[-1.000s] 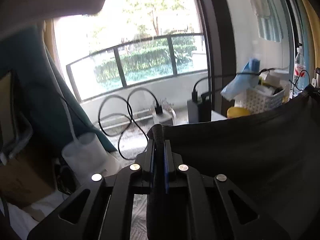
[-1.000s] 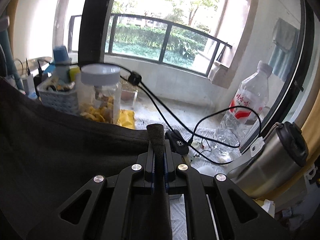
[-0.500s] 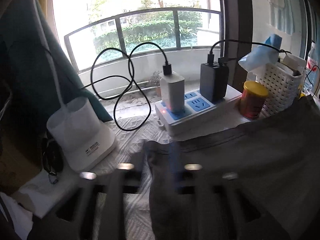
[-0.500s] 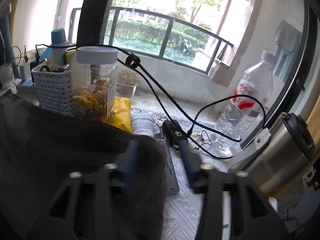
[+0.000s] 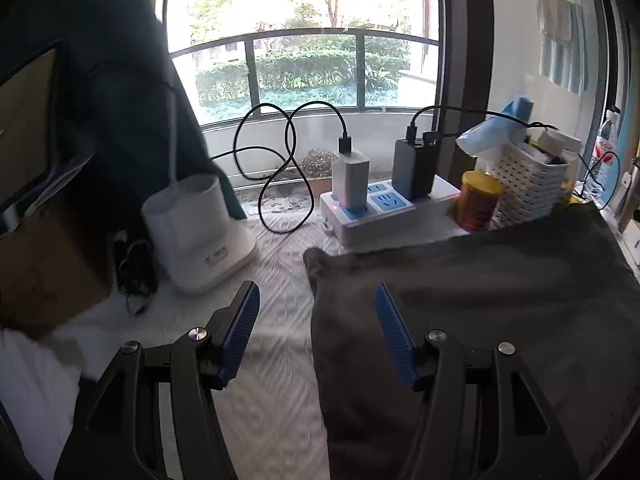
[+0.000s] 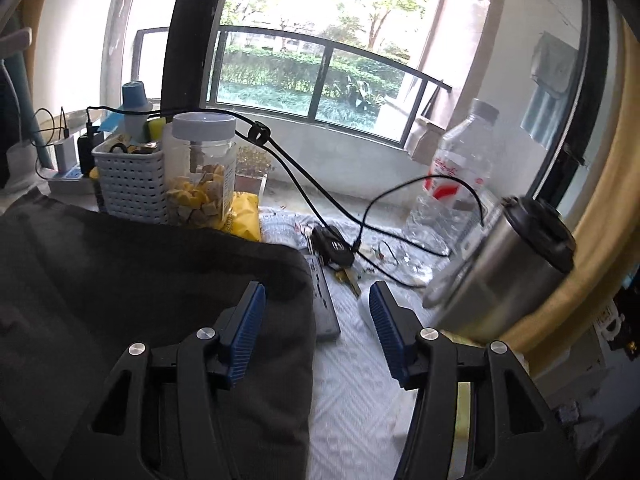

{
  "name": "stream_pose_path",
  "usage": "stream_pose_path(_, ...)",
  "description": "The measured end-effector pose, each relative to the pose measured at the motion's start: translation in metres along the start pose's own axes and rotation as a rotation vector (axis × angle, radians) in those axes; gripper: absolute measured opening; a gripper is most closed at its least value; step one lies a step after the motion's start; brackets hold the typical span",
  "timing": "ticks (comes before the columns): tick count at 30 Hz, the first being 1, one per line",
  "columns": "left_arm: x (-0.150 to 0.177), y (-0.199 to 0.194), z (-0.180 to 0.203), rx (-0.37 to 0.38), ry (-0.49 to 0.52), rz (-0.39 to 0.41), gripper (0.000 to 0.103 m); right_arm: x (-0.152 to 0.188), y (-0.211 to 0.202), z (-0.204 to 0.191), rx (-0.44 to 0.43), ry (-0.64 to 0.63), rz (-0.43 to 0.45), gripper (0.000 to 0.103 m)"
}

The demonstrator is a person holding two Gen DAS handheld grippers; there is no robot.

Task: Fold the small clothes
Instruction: 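Lay the hem over the shirt body and open both tools, then move both tools to the folded edge of the shirt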

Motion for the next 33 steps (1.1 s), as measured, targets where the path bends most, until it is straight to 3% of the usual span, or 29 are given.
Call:
stream_pose_path(14, 0.057, -0.069, 0.0, -0.002, -0.06, -0.044, 0.061, 0.066, -0.075, 0.021, 0.018, 0.162, -0.054, 0.058)
stream_pose_path(28, 0.119, -0.121, 0.012, 0.078, -0.13, -0.181, 0.061, 0.141, -0.122, 0.026, -0.014, 0.323, -0.151, 0.057)
stream_pose_path(33, 0.132, -0.125, 0.016, 0.055, -0.139, -0.23, 0.061, 0.152, -0.134, 0.015, -0.049, 0.357, -0.171, 0.057)
Point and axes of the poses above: each gripper's, at about its wrist camera, not at the fingertips, and y roughly the way its jaws point, z to its right, x to its underside, the point moved 3 cm from there along y, roughly the way its jaws point, and after that the axes turned 9 degrees about z, right-handed, at the moved point
